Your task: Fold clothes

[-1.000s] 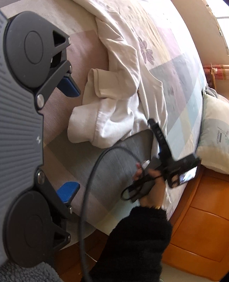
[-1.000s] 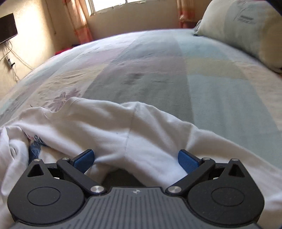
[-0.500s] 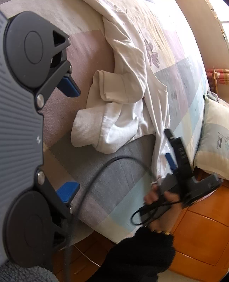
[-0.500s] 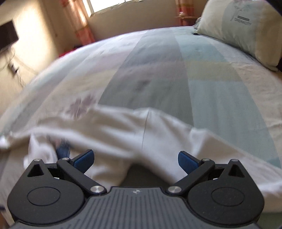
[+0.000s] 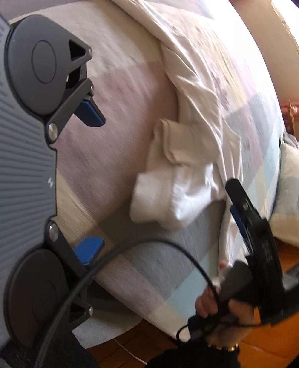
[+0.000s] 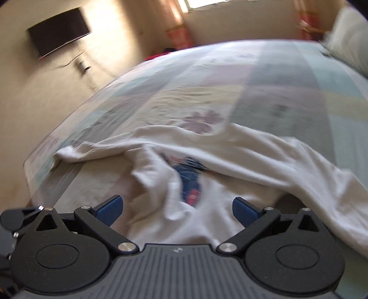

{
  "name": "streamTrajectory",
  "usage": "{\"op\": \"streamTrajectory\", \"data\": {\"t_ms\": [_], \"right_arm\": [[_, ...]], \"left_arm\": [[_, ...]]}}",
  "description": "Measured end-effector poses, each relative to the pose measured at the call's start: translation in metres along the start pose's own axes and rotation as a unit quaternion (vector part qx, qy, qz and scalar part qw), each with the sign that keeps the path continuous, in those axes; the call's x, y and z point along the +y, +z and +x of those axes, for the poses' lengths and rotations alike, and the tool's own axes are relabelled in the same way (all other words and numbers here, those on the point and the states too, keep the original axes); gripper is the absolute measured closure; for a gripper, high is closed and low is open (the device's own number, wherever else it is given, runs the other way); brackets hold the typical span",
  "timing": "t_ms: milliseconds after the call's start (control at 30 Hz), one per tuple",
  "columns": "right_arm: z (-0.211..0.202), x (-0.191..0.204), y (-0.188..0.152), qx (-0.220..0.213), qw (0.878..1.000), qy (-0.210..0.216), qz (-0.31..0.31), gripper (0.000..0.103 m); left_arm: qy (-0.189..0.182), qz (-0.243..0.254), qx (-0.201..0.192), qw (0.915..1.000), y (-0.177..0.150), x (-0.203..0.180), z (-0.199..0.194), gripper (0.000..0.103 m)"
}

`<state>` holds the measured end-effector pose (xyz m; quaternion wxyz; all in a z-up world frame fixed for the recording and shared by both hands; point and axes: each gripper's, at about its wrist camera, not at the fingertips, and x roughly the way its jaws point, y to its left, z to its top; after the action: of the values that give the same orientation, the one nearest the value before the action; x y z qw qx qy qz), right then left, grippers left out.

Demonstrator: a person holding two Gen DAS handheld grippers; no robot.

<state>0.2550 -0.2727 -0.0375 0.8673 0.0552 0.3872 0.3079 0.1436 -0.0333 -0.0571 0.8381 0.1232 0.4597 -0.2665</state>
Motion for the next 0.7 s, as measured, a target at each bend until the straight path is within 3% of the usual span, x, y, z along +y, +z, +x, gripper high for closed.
{"op": "streamTrajectory", "data": {"t_ms": [167, 467, 533, 700], "right_arm": [[0.025, 0.031, 0.012, 0.011, 0.999, 0.027, -0.027, 0.000], [0.090, 0.068, 0.001, 0.071, 0.991, 0.110, 0.006, 0.000], [0.098, 0.090, -0.005, 0.090, 0.989, 0.114, -0.029, 0.000], [0.096, 0.114, -0.011, 0.102, 0.989, 0.067, -0.088, 0.000]], "left_arm": [[0.013, -0.019, -0.007, 0.9997, -0.017, 0.010, -0.013, 0.001], [0.020, -0.042, -0.013, 0.9988, -0.039, 0.025, -0.026, 0.001], [0.023, -0.045, -0.012, 0.9986, -0.043, 0.028, -0.027, 0.001], [0.023, -0.055, -0.018, 0.9980, -0.048, 0.035, -0.031, 0.001]]}}
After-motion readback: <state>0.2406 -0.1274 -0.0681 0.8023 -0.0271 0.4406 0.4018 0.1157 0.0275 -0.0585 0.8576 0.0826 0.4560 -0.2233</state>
